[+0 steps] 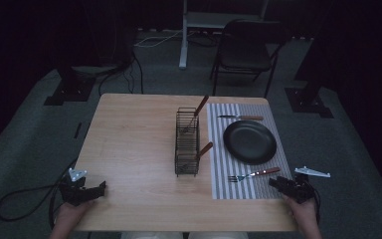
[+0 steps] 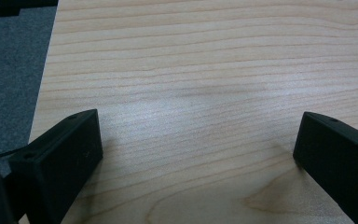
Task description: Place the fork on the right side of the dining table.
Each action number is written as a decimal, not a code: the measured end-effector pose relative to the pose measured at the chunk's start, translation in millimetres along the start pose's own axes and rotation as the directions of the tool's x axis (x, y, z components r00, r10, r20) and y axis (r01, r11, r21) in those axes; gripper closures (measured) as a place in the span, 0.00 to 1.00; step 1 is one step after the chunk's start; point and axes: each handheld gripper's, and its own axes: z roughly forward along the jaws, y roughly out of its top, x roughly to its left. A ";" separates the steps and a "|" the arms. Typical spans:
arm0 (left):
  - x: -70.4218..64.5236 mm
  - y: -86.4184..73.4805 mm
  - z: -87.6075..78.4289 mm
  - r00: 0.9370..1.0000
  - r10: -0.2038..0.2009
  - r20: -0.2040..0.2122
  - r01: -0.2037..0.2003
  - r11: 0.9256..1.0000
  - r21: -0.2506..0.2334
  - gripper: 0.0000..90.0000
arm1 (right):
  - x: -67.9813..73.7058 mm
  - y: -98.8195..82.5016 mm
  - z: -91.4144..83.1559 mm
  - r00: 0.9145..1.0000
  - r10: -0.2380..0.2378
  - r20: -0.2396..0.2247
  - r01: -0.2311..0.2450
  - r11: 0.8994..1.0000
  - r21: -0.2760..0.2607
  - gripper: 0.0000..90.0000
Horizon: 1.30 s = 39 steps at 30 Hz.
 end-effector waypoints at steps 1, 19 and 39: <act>-0.1 0.0 0.1 1.000 -0.001 0.000 0.001 1.000 -0.001 0.02 | 1.3 -5.6 1.1 1.000 0.015 -0.009 -0.016 1.000 -0.001 0.53; -0.1 0.1 0.0 1.000 -0.002 0.000 0.002 1.000 0.000 0.02 | 35.9 -27.6 10.3 0.986 -0.059 0.159 0.069 0.996 -0.058 0.19; -0.1 0.0 0.0 1.000 -0.002 0.000 0.002 1.000 0.000 0.02 | 49.1 -37.9 10.9 0.902 -0.070 0.426 0.100 0.994 -0.050 0.13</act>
